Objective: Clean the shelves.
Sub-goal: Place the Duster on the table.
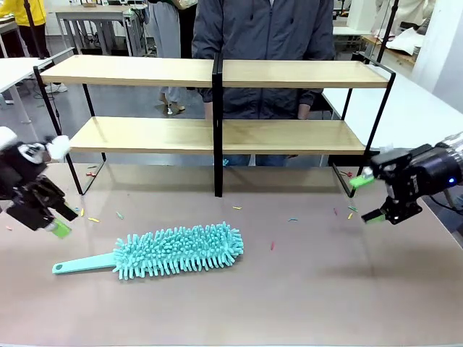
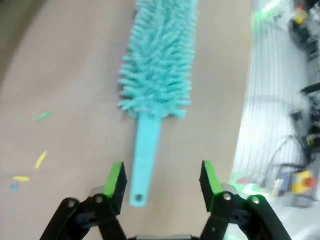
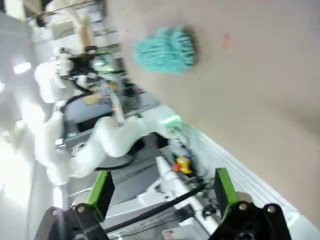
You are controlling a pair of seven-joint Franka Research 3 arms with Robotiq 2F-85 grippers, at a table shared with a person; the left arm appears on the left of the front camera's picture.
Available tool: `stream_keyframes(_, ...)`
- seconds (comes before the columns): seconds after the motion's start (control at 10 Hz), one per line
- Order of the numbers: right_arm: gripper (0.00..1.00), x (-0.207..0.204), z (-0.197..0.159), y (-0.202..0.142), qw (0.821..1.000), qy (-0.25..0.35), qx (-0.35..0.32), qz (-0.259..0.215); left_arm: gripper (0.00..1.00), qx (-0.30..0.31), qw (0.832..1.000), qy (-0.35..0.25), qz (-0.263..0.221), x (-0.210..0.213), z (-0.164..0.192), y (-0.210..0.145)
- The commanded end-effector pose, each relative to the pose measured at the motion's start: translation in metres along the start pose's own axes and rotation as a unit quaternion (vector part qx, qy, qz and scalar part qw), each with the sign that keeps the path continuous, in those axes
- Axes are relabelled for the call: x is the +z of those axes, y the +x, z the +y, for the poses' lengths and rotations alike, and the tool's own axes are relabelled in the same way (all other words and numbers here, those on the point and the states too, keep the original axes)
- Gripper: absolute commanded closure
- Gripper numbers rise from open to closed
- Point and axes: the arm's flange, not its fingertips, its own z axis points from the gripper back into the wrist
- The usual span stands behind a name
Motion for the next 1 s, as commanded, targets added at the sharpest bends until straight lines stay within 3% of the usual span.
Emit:
stream_keyframes(0.0, 0.0, 0.025, 0.023, -0.01, 0.993, 0.109, -0.032, -0.023, 0.0, 0.179, 0.964, -0.099, -0.171, 0.036, -0.005, -0.009)
stream_keyframes(0.1, 0.0, 0.033, 0.026, -0.015, 0.991, 0.124, -0.024, -0.035, 0.0, 0.191, 0.899, -0.109, -0.378, 0.053, 0.007, -0.003)
stream_keyframes(0.2, 0.0, 0.043, 0.029, -0.017, 0.986, 0.151, -0.018, -0.062, 0.0, 0.279, 0.819, -0.143, -0.481, 0.059, 0.018, -0.006)
stream_keyframes(0.3, 0.0, 0.048, 0.029, -0.021, 0.983, 0.167, 0.015, -0.07, 0.0, 0.351, 0.765, -0.174, -0.511, 0.063, 0.025, -0.017)
stream_keyframes(0.4, 0.0, 0.05, 0.029, -0.024, 0.982, 0.168, 0.039, -0.077, 0.0, 0.405, 0.679, -0.199, -0.579, 0.074, 0.031, -0.033)
stream_keyframes(0.5, 0.0, 0.049, 0.03, -0.024, 0.981, 0.166, 0.05, -0.091, 0.0, 0.422, 0.632, -0.134, -0.636, 0.087, 0.035, -0.049)
stream_keyframes(0.6, 0.0, 0.046, 0.03, -0.023, 0.982, 0.136, 0.064, -0.112, 0.0, 0.427, 0.625, -0.161, -0.633, 0.094, 0.034, -0.061)
stream_keyframes(0.7, 0.0, 0.059, 0.033, -0.021, 0.984, 0.162, 0.022, -0.076, 0.0, 0.35, 0.678, -0.224, -0.607, 0.101, 0.027, -0.07)
stream_keyframes(0.8, 0.0, 0.059, 0.033, -0.021, 0.984, 0.162, 0.022, -0.076, 0.0, 0.318, 0.842, -0.189, -0.393, 0.086, 0.04, -0.064)
stream_keyframes(0.9, 0.0, 0.059, 0.033, -0.021, 0.984, 0.162, 0.022, -0.076, 0.0, 0.318, 0.842, -0.189, -0.393, 0.086, 0.04, -0.064)
